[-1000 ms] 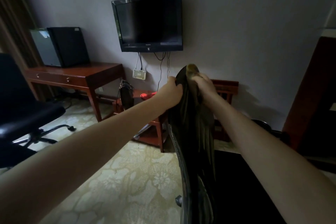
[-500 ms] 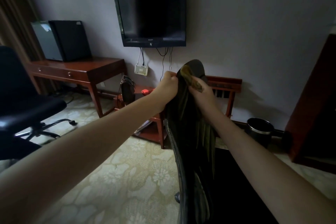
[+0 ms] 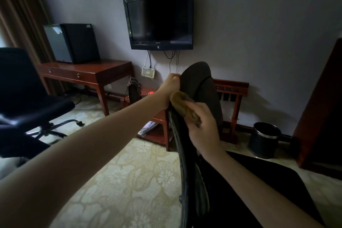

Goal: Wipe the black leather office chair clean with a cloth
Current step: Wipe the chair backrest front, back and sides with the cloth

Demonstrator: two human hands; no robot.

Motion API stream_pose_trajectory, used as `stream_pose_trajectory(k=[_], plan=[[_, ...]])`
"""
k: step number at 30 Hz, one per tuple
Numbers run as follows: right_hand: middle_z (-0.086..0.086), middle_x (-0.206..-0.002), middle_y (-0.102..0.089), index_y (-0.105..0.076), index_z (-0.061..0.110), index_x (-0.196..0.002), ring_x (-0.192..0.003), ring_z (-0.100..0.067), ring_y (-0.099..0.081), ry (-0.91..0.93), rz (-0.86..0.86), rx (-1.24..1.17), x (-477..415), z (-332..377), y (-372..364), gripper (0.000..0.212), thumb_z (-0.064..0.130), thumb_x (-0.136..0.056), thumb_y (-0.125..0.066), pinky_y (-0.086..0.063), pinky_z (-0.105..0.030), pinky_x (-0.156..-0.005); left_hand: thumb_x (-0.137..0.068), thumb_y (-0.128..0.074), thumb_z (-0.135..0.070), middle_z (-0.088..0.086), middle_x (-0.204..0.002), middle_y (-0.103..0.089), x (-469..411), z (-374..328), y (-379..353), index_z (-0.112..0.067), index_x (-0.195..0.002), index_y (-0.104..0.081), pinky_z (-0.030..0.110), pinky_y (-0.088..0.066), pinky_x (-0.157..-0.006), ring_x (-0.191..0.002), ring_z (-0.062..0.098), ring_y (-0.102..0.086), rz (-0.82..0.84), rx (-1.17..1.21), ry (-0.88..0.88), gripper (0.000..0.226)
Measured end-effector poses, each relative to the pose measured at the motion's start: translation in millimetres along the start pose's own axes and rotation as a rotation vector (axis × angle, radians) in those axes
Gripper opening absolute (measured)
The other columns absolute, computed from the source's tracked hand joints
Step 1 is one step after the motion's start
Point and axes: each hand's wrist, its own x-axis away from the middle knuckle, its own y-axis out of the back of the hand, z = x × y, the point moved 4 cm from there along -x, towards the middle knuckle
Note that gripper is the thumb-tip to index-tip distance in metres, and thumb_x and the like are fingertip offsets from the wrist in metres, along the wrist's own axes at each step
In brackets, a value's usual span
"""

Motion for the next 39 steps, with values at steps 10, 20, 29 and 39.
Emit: stream_pose_trajectory(k=[10, 20, 29, 39], plan=[[0.016, -0.084, -0.058, -0.059, 0.02, -0.118, -0.089, -0.007, -0.057, -0.374, 0.148, 0.027, -71.3, -63.2, 37.4, 0.028, 0.013, -0.091, -0.058, -0.041, -0.016, -0.074, -0.097, -0.028, -0.017, 0.014, -0.112, -0.058, -8.8, -1.5, 6.5, -0.005, -0.124, -0.05, 0.031, -0.042, -0.075, -0.088, 0.02, -0.053, -0.052, -0.302, -0.065, 0.037], [0.002, -0.086, -0.062, -0.062, 0.027, -0.095, -0.077, -0.009, -0.057, -0.486, -0.007, 0.046, -48.3, -60.1, 105.6, 0.023, 0.005, -0.088, -0.058, -0.045, -0.02, -0.066, -0.092, -0.05, -0.042, 0.008, -0.157, -0.005, 30.7, -21.9, -22.5, -0.032, -0.145, -0.029, 0.05, -0.006, -0.113, -0.142, 0.035, 0.007, 0.339, -1.232, -0.324, 0.058], [-0.002, -0.098, -0.063, -0.061, 0.021, -0.115, -0.086, -0.014, -0.057, -0.445, 0.101, 0.102, -60.6, -73.5, 83.1, 0.028, 0.009, -0.092, -0.054, -0.044, -0.022, -0.064, -0.098, -0.04, -0.03, 0.006, -0.155, -0.018, 40.6, -22.8, -22.6, -0.029, -0.134, -0.049, 0.042, 0.014, -0.112, -0.144, 0.021, 0.005, 0.403, -1.333, -0.406, 0.037], [-0.001, -0.103, -0.061, -0.059, 0.02, -0.116, -0.094, -0.017, -0.058, -0.671, 0.094, -0.384, -57.7, -88.9, 37.0, 0.032, 0.042, -0.095, -0.048, -0.045, -0.026, -0.069, -0.094, -0.048, -0.033, 0.001, -0.145, -0.035, 45.7, -24.8, -22.0, -0.028, -0.125, -0.058, 0.033, 0.011, -0.109, -0.137, 0.015, -0.011, 0.386, -1.267, -0.424, 0.033]])
